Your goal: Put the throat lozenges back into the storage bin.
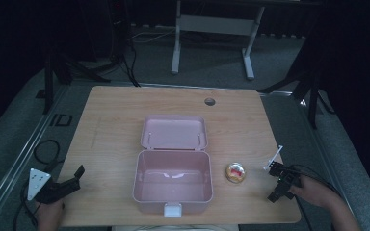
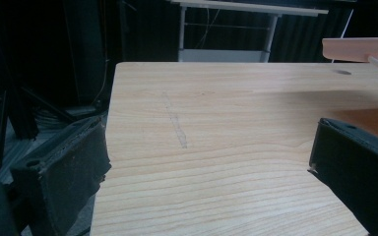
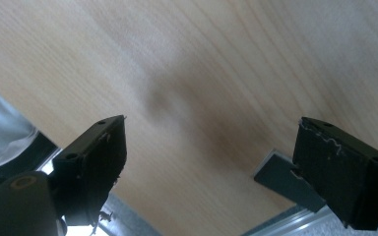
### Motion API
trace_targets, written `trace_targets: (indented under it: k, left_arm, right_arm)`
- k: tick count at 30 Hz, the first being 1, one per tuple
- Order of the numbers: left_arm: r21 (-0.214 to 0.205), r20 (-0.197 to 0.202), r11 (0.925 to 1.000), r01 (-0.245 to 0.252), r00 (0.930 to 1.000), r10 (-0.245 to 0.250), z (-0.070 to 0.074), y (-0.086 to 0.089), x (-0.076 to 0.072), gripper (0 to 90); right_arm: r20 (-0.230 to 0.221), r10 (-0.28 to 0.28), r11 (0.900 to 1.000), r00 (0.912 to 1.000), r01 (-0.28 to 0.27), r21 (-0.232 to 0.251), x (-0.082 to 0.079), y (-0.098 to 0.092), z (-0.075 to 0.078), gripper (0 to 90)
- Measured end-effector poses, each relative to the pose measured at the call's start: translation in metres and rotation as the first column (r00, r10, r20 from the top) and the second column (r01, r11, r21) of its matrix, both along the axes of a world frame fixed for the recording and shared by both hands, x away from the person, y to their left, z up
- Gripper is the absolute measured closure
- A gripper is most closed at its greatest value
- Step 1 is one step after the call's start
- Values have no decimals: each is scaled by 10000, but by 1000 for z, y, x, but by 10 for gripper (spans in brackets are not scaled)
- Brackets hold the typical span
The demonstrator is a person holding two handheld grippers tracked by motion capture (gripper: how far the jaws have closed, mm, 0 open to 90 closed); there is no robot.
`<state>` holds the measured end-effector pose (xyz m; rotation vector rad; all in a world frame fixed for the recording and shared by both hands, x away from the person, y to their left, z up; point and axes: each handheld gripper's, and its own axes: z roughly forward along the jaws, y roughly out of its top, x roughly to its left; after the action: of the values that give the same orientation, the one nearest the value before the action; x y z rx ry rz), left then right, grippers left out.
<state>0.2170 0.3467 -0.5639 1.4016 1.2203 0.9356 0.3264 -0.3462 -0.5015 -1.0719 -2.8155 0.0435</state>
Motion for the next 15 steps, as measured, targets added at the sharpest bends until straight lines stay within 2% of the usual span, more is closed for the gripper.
trace_targets:
  k: [2,4,11,15]
  left_arm:
    - [5,-4,10000,6,10000,-6,0,0,0,20]
    - [-5,-2,10000,14,10000,-14,0,0,0,20]
    - [-21,-26,10000,61,10000,-61,0,0,0,20]
    - [-16,-26,10000,63,10000,-63,0,0,0,20]
  right_arm:
    - [-41,72,10000,10000,-72,-55,0,0,1,127]
    - [20,-1,9999,10000,0,121,4,2,4,129]
    - [142,198,9998,9997,-198,9,10,10,6,131]
    - [416,437,9990,9982,-436,-33,14,19,8,133]
